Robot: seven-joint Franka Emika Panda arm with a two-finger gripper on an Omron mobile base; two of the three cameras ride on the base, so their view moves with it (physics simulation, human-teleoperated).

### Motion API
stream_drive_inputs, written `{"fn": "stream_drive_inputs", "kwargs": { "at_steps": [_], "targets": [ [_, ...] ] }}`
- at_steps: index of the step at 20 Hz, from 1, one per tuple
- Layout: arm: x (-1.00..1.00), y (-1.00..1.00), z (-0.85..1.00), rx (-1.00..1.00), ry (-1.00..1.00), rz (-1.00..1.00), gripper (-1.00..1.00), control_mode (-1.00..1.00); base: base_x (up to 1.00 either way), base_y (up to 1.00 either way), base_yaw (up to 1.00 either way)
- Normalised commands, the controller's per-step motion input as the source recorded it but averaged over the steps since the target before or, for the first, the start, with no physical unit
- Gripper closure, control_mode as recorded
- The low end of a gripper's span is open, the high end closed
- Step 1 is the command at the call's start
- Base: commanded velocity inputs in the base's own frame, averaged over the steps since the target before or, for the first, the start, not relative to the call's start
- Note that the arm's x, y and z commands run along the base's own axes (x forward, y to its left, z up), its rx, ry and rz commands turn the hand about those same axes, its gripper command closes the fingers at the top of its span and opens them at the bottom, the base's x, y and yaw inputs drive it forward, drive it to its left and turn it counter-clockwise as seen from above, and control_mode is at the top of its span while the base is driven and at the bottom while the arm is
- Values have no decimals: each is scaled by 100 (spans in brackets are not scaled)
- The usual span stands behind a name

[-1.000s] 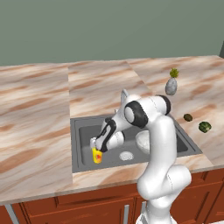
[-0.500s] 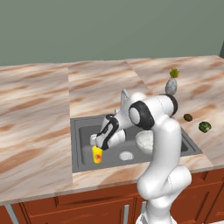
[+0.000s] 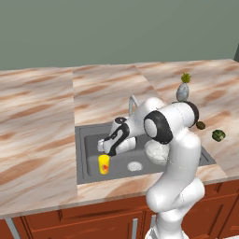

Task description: Remove the kiwi and broccoli from the sink. Then move the bowl and cup from the counter to the sink for washing.

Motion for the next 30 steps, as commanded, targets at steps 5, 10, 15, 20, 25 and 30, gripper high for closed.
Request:
{"fn": "stream_drive_inputs", "kwargs": {
  "at_steps": [5,10,15,20,25,30],
  "targets": [
    [-15,-16,34,0,0,0,-100,-100,0,0,0],
    [-16,-20,34,0,0,0,-100,-100,0,0,0],
    [-22,-20,35,0,0,0,-100,-100,0,0,0],
    [-28,-18,33,0,0,0,-100,-100,0,0,0],
    [-35,-17,31,0,0,0,-100,-100,0,0,0],
    [-37,-12,29,0,1,0,-100,-100,0,0,0]
  ]
}}
